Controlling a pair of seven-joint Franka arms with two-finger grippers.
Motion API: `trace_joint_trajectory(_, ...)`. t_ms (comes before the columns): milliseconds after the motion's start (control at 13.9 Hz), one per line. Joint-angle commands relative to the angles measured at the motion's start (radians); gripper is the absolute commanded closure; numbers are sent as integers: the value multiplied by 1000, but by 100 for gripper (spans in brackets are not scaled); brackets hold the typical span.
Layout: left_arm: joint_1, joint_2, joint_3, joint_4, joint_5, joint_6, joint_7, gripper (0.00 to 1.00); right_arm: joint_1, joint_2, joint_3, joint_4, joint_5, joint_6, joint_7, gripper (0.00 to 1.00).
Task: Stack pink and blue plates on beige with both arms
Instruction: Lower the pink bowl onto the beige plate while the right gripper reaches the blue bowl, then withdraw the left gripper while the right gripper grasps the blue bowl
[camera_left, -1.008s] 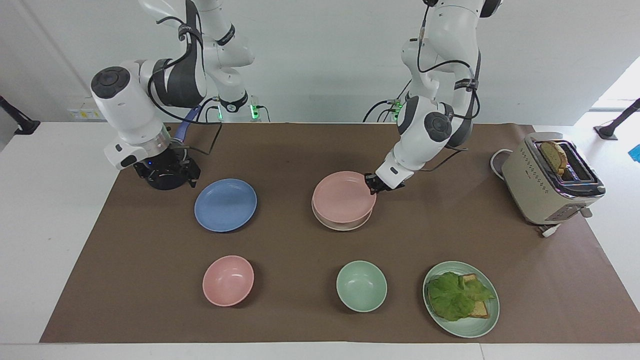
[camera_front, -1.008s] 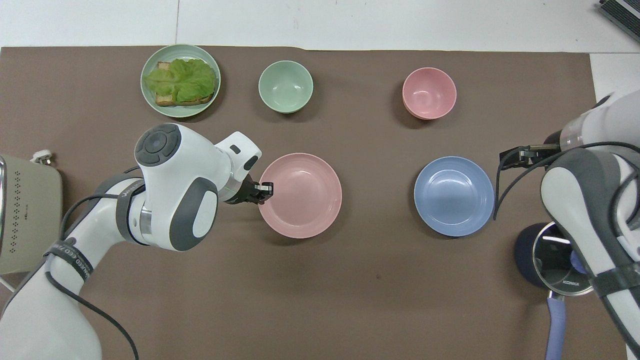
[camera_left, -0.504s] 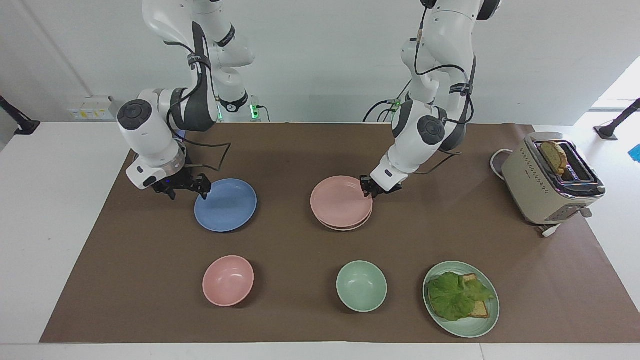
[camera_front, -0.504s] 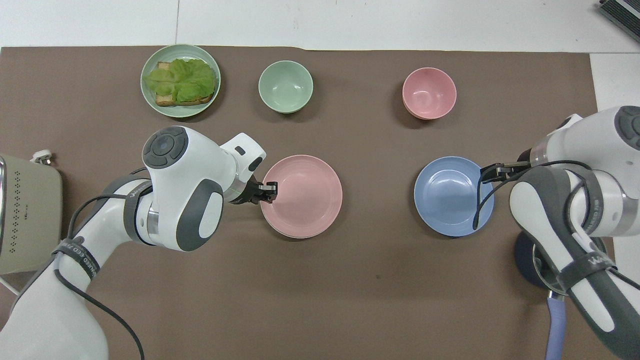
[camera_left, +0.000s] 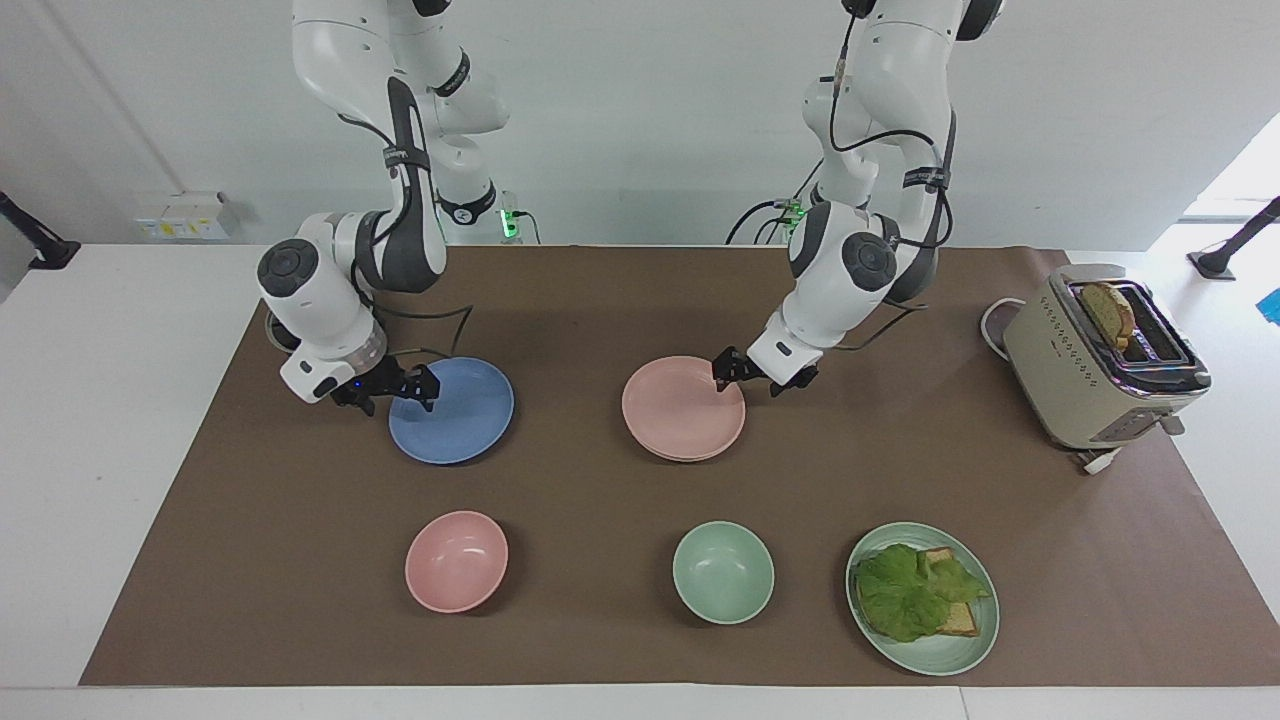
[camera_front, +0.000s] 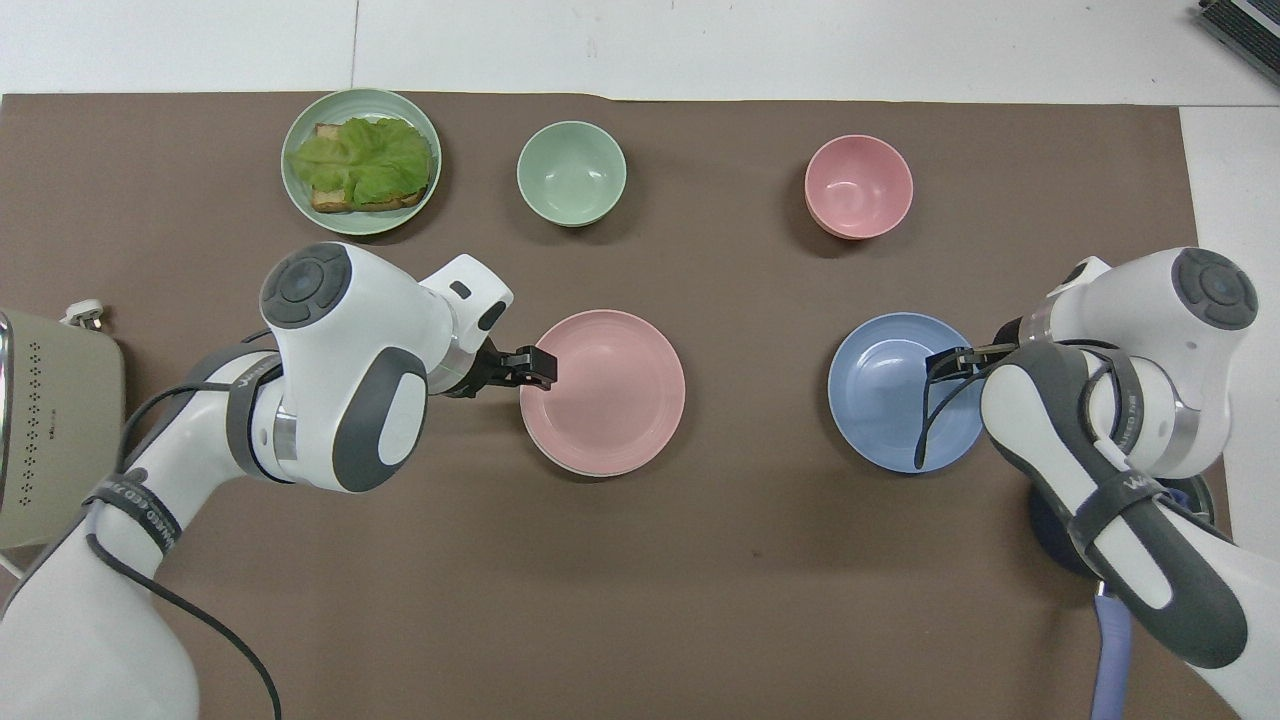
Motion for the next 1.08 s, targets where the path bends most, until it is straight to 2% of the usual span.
trace_joint_trajectory(0,96,-12,1,46,61,-61,31,0,-19,5,7,-7,32,24,-58,0)
trace_joint_trajectory(216,214,0,1,77,173,-78,100,0,-27,17,7,-7,34,33,-90,2)
trace_joint_trajectory(432,335,-9,1,96,222,-92,204,0,-27,17,7,-7,35,32,-89,26)
trace_joint_trajectory(576,357,-11,2,170,247,-194,232,0,-25,19,7,-7,35,32,-80,54)
trace_joint_trajectory(720,358,-11,2,253,271,-296,232,0,-25,19,7,-6,37,27,-70,95)
trace_joint_trajectory(792,358,-14,5,283,271,-328,232,0,-25,20,7,-3,37,26,-66,100)
trace_joint_trajectory(1008,358,-38,39,359,288,-437,232,0,-28,28,6,27,37,7,-61,100)
